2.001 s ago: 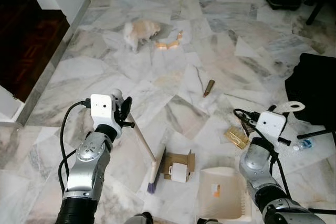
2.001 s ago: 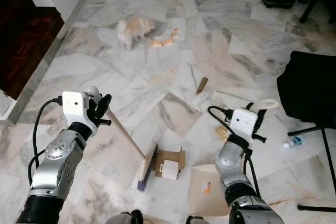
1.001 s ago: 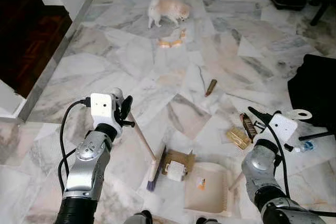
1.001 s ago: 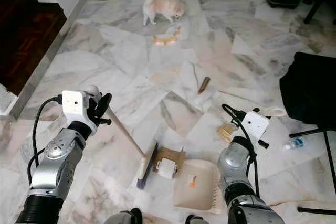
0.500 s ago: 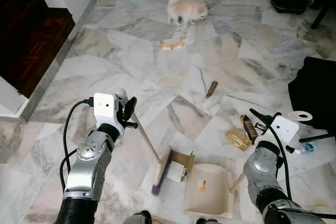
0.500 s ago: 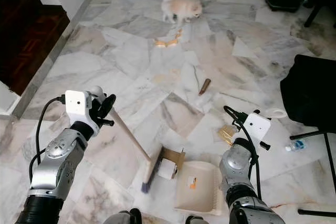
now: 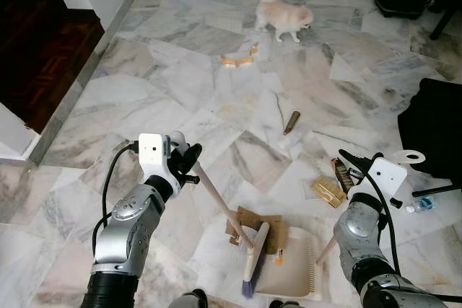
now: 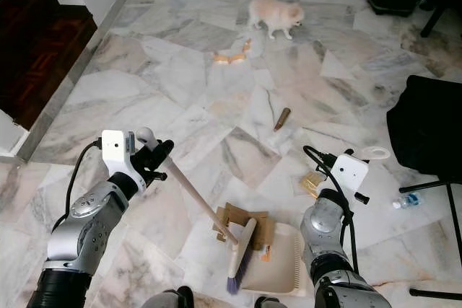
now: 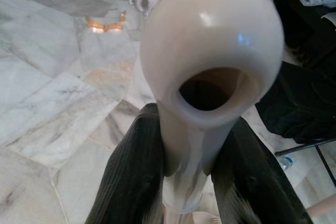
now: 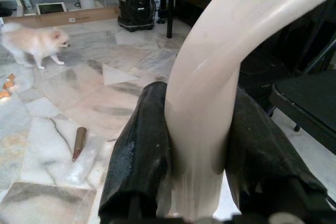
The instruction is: Sweep floor
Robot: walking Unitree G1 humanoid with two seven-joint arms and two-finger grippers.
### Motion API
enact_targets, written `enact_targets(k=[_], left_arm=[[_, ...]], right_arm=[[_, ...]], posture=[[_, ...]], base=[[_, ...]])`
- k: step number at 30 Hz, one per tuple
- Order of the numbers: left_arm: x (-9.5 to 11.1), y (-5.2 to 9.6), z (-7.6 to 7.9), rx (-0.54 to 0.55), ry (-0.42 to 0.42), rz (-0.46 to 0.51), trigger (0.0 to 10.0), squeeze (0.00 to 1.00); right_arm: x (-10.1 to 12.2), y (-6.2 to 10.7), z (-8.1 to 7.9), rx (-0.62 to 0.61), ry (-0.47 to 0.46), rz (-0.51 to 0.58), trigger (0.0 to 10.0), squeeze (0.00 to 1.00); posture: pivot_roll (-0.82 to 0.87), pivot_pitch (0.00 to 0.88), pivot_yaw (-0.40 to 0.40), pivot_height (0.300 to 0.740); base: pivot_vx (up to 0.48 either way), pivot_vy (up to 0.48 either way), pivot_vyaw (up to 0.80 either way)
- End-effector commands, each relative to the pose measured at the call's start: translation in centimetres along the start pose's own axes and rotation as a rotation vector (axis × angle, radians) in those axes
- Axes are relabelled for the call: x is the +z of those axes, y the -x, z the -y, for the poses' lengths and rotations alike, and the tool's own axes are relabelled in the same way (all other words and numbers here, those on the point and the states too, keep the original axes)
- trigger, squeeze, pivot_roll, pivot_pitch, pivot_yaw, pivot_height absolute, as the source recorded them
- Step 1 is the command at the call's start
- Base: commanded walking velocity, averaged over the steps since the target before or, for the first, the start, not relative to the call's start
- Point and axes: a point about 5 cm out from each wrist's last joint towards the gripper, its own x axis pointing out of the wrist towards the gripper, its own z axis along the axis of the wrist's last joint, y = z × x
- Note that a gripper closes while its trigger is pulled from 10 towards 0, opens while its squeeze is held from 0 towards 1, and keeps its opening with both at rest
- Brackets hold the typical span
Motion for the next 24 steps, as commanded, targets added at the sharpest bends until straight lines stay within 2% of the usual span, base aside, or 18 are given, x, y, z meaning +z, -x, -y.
enact_targets(k=[1,12,24], left_arm=[[0.5,0.2,0.3,-0.036,0.034,0.012,10.0,0.0],[1.1,-0.2,1.0,-0.084,0.102,0.021,10.0,0.0],[2.3,-0.4,0.4,-0.071,0.083,0.053,10.0,0.0]], right_arm=[[-1.3,0.7,0.2,-0.015,0.023,-0.069,10.0,0.0],[-0.5,0.1,-0.1,-0.03,0.019,-0.055,10.0,0.0],[0.2,-0.3,-0.4,-0.026,0.038,-0.017,10.0,0.0]], posture=[[0.15,0.198,0.069,0.74],[0.15,0.177,0.06,0.74],[0.16,0.148,0.054,0.74]], base=[[0.0,0.0,0.0],[0.0,0.0,0.0],[0.0,0.0,0.0]])
